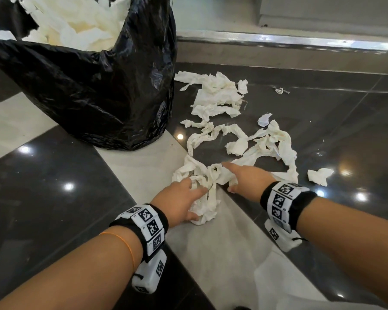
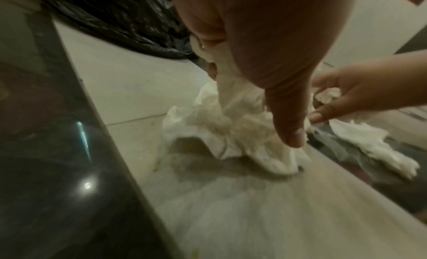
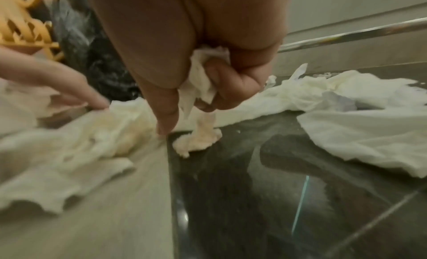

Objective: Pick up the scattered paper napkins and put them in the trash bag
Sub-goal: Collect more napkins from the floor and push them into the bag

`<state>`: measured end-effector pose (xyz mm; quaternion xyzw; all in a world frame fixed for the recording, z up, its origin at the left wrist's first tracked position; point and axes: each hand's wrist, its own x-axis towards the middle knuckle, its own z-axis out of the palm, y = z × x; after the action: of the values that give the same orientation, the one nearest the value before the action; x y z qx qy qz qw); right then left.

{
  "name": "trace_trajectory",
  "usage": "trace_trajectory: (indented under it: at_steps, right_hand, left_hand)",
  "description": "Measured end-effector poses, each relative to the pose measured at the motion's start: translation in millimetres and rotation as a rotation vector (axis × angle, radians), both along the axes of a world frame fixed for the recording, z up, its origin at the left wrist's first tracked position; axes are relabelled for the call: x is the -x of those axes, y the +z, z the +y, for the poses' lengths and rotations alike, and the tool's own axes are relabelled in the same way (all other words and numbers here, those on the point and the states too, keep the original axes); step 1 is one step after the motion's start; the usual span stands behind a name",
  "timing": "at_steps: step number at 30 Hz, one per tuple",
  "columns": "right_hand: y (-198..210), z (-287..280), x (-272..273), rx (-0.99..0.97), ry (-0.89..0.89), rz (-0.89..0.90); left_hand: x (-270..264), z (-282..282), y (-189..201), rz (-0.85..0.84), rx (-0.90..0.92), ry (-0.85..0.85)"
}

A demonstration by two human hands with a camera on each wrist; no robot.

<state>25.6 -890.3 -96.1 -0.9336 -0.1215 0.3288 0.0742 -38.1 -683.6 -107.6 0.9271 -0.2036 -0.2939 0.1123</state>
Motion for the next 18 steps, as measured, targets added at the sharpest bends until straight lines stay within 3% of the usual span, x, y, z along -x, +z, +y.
trace_trajectory:
  at_steps: [3, 5, 7, 12, 18]
  right_hand:
    - [-12.6, 4.2, -3.4, 0.154, 0.174, -0.008]
    - [-11.3, 7.0, -8.3, 0.136, 0.171, -0.042]
    - [-5.2, 7.5, -16.0, 0.006, 0.063, -0.111]
    - [25.0, -1.1, -36.7, -0.339, -0.398, -0.256]
    - [29.7, -6.2, -47.6, -0.533, -0.486, -0.189]
  left_hand:
    - [13.1, -7.8, -8.2, 0.060, -0.085, -0.114]
    - [20.4, -11.1, -12.7, 0.059, -0.165, -0.136]
    - [22.3, -12.1, -13.2, 0.016, -0.175, -0.116]
    - [8.1, -9.2, 6.1, -0.085, -0.058, -0.119]
    - [-5.0, -2.7, 21.4, -0.113, -0.004, 0.004]
